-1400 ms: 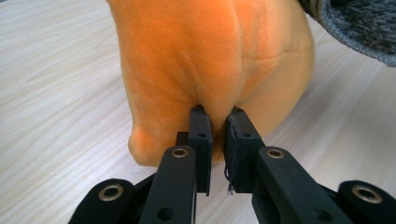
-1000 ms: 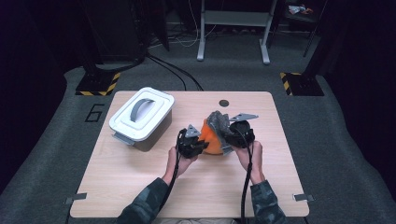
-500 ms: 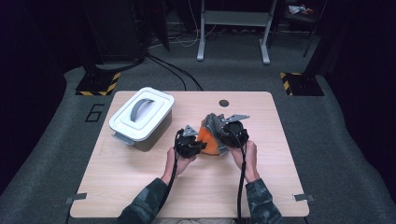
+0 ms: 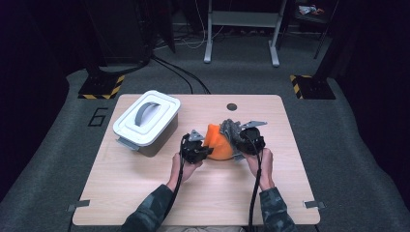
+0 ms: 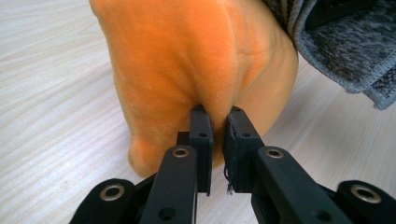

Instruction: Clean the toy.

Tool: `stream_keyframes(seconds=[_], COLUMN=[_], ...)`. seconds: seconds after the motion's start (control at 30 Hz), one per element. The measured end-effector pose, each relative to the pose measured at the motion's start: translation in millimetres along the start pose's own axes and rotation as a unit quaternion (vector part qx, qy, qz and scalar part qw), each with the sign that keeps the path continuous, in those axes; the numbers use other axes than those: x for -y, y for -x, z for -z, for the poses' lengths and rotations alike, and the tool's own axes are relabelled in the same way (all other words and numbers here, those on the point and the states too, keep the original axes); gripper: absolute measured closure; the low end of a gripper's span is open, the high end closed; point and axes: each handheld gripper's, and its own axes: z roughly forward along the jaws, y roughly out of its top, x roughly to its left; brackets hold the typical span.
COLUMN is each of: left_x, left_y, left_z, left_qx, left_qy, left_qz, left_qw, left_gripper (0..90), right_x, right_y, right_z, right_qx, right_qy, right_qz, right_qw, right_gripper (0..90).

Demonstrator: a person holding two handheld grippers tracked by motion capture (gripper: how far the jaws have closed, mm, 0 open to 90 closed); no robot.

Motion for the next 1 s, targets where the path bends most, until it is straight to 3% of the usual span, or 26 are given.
stream_keyframes(seconds=[0.47,0.77,0.83,1.0], left_x=[0.6,1.5,1.8,2.2], left_y=[-1.5,-1.8,-2.1,-4.8], left_z=[0.2,-0.1,0.1,0.4], left_qx=[0.002,0.002,0.001,0.001], left_qy=[-0.002,0.003,0.003,0.003], left_qz=[0.001,0.005,0.007,0.009], left_qw=[1.0,1.0,1.0,1.0], left_gripper=[82.5,82.5,82.4,82.4], right_x=[24.8,39.1,41.4,35.2], right_y=[31.2,43.3,46.8,44.3], right_z=[-18.9,-39.4,-39.7,-19.8], right_qx=[0.016,0.003,-0.004,0.014], right_qy=[-0.039,-0.077,-0.079,-0.049], right_qz=[-0.041,-0.068,-0.075,-0.071], right_qw=[0.9982,0.9947,0.9941,0.9962], right_gripper=[74.4,74.3,74.3,74.3])
